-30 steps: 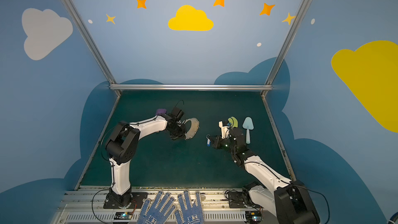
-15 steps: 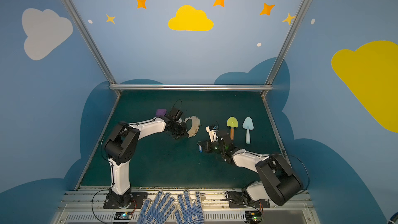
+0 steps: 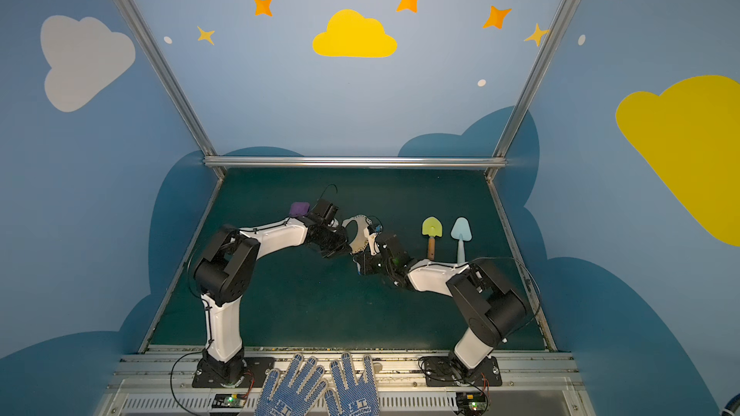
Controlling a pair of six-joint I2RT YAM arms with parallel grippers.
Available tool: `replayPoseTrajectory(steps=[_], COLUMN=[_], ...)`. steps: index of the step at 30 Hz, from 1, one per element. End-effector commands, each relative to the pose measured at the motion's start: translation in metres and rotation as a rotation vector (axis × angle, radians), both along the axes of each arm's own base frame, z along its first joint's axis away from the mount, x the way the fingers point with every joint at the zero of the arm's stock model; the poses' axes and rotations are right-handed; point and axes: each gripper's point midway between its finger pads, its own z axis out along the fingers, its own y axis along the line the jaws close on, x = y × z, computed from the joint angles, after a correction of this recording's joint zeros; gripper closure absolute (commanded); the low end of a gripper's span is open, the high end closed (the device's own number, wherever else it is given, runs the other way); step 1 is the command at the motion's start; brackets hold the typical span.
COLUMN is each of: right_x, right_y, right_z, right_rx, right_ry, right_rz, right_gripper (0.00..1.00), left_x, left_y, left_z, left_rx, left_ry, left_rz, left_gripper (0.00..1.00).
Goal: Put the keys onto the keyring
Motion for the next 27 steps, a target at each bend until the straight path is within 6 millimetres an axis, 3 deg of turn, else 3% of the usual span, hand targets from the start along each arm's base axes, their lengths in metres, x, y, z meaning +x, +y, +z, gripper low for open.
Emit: replayPoseTrajectory(steps=[1,27], right_x=[0.001,0.006], right_y=[-0.007,-0.007], right_z=[-0.012,-0.025], right_rx=[-0.107,-0.275], right_ry=[0.016,0.078], right_rz=[-0.041,-0.116], right_gripper=[1.0,1.0], left_x=[0.001,0.001], left_y=[0.003,0.005], left_z=[0.015,0.022], left_rx=[-0.021,-0.044], left_ry=[-0.025,-0.032], left_rz=[0.002,0.003], left_gripper=[0.96,0.96])
